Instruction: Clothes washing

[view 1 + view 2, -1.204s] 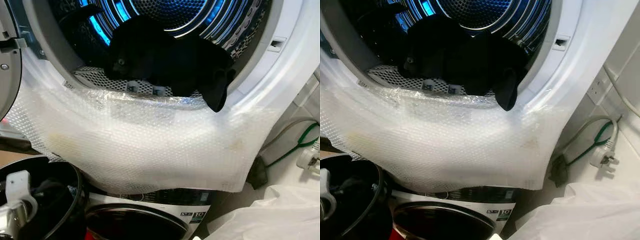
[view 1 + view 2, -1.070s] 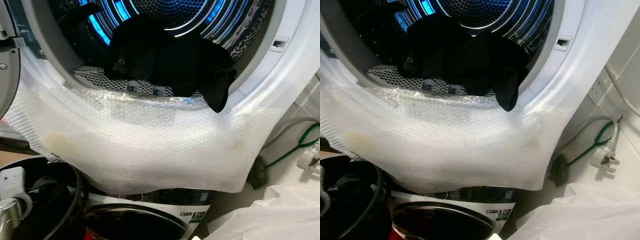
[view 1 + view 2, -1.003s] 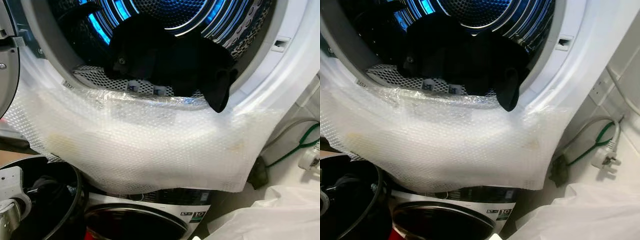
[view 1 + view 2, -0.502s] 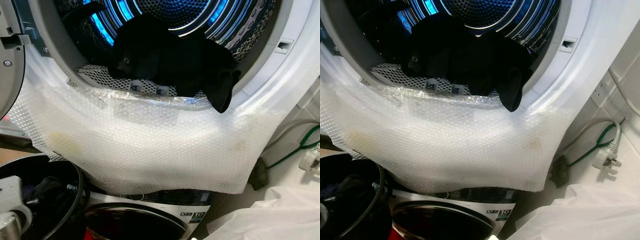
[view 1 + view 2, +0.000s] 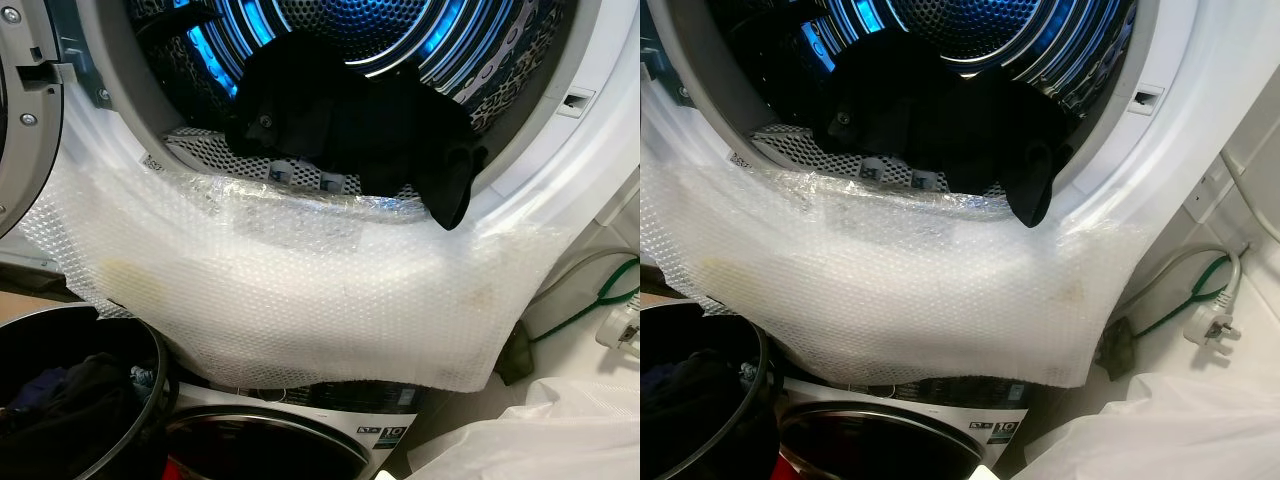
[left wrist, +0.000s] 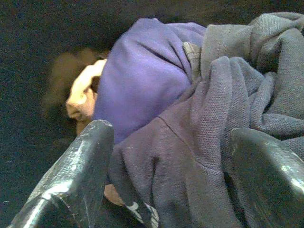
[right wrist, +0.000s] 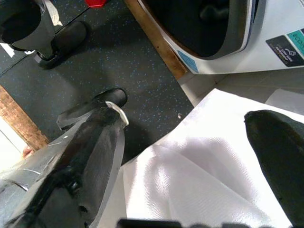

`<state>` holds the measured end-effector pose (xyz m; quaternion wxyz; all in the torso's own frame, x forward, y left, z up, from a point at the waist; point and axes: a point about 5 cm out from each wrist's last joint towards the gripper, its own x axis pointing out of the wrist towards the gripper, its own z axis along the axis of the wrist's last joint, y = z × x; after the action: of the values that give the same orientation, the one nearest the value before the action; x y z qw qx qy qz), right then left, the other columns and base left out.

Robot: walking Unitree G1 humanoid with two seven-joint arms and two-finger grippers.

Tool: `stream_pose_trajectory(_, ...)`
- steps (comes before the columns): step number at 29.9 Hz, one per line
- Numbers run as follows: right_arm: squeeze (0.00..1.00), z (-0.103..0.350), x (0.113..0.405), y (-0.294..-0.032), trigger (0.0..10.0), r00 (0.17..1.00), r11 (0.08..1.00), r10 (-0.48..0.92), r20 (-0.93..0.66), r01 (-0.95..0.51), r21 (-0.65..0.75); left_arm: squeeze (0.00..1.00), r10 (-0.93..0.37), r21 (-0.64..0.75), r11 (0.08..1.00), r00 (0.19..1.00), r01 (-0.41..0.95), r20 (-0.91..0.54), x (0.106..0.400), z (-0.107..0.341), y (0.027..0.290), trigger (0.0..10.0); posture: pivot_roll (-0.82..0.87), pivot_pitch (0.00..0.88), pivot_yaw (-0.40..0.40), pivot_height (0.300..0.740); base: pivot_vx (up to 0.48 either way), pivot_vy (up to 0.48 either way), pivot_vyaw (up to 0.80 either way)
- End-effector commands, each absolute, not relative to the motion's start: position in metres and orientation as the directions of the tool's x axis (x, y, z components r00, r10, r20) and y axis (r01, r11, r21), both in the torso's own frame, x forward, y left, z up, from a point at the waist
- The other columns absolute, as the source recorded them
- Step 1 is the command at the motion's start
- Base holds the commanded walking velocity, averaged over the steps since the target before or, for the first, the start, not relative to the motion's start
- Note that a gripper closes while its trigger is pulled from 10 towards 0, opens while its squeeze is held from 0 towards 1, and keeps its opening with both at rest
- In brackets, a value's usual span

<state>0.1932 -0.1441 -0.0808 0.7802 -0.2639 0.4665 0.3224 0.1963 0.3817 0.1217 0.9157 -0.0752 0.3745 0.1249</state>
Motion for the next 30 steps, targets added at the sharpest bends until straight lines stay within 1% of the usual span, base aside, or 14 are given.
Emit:
stream_pose_trajectory(1,0.00,-0.084,0.187,-0.152,10.0,0.344,0.663,0.235,-0.909,-0.741,-0.109,1.00,0.123,-0.112,0.957,0.725,-0.266,-0.677,0.202,0.124,0.378,10.0,0.26,0.000,-0.119,0.740,0.000,0.000,0.00)
stream_pose_trajectory(5,0.00,-0.085,0.185,-0.153,10.0,0.338,0.663,0.234,-0.912,-0.742,-0.105,1.00,0.107,-0.141,0.955,0.748,-0.259,-0.655,0.207,0.130,0.381,10.0,0.25,0.000,-0.117,0.740,0.000,0.000,0.00)
stream_pose_trajectory(7,0.00,-0.085,0.184,-0.153,10.0,0.337,0.664,0.234,-0.912,-0.741,-0.103,1.00,0.122,-0.185,0.935,0.764,-0.303,-0.633,0.212,0.138,0.388,10.0,0.25,0.000,-0.115,0.740,0.000,0.000,0.00)
stream_pose_trajectory(8,0.00,-0.085,0.184,-0.152,10.0,0.337,0.664,0.234,-0.912,-0.741,-0.103,0.47,0.123,-0.190,0.934,0.772,-0.302,-0.624,0.214,0.142,0.391,10.0,0.25,0.000,-0.113,0.740,0.000,0.000,0.00)
stream_pose_trajectory(10,0.00,-0.085,0.184,-0.152,10.0,0.337,0.664,0.235,-0.912,-0.741,-0.103,0.47,0.121,-0.191,0.935,0.774,-0.299,-0.621,0.214,0.143,0.391,10.0,0.25,0.000,-0.113,0.740,0.000,0.000,0.00)
stream_pose_trajectory(11,0.00,-0.085,0.184,-0.152,10.0,0.338,0.665,0.235,-0.911,-0.740,-0.103,0.00,0.090,-0.178,0.953,0.786,-0.247,-0.612,0.214,0.148,0.391,10.0,0.25,0.000,-0.113,0.740,0.000,0.000,0.00)
stream_pose_trajectory(13,0.00,-0.085,0.185,-0.151,10.0,0.340,0.664,0.236,-0.910,-0.740,-0.104,0.00,0.022,-0.158,0.977,0.802,-0.145,-0.597,0.213,0.160,0.392,10.0,0.25,0.000,-0.110,0.740,0.000,0.000,0.00)
stream_pose_trajectory(17,0.00,-0.085,0.185,-0.150,10.0,0.339,0.662,0.239,-0.910,-0.742,-0.103,0.00,-0.010,-0.099,0.993,0.799,-0.061,-0.601,0.208,0.170,0.399,10.0,0.25,0.000,-0.108,0.740,0.000,0.000,0.00)
stream_pose_trajectory(18,0.00,-0.085,0.184,-0.150,10.0,0.338,0.662,0.239,-0.910,-0.743,-0.102,1.00,-0.026,-0.098,0.994,0.790,-0.043,-0.613,0.205,0.169,0.400,10.0,0.25,0.000,-0.108,0.740,0.000,0.000,0.00)
stream_pose_trajectory(22,0.00,-0.086,0.183,-0.150,10.0,0.334,0.658,0.240,-0.911,-0.746,-0.100,1.00,-0.031,-0.039,0.999,0.754,0.007,-0.656,0.198,0.165,0.402,10.0,0.25,0.000,-0.107,0.740,0.000,0.000,0.00)
stream_pose_trajectory(25,0.00,-0.086,0.183,-0.150,10.0,0.332,0.655,0.240,-0.912,-0.749,-0.100,1.00,-0.065,-0.052,0.998,0.749,0.040,-0.659,0.197,0.165,0.401,10.0,0.26,0.000,-0.108,0.740,0.000,0.000,0.00)
stream_pose_trajectory(28,0.00,-0.086,0.183,-0.150,10.0,0.330,0.651,0.240,-0.913,-0.752,-0.101,1.00,-0.100,-0.051,0.995,0.729,0.090,-0.678,0.197,0.159,0.397,10.0,0.26,0.000,-0.109,0.740,0.000,0.000,0.00)
stream_pose_trajectory(29,0.00,-0.086,0.183,-0.149,10.0,0.330,0.650,0.242,-0.913,-0.754,-0.100,1.00,-0.137,-0.061,0.989,0.710,0.131,-0.691,0.200,0.150,0.391,10.0,0.26,0.000,-0.112,0.740,0.000,0.000,0.00)
stream_pose_trajectory(30,0.00,-0.086,0.183,-0.149,10.0,0.330,0.650,0.242,-0.913,-0.754,-0.100,1.00,-0.137,-0.061,0.989,0.710,0.131,-0.691,0.200,0.150,0.391,10.0,0.26,0.000,-0.112,0.740,0.000,0.000,0.00)
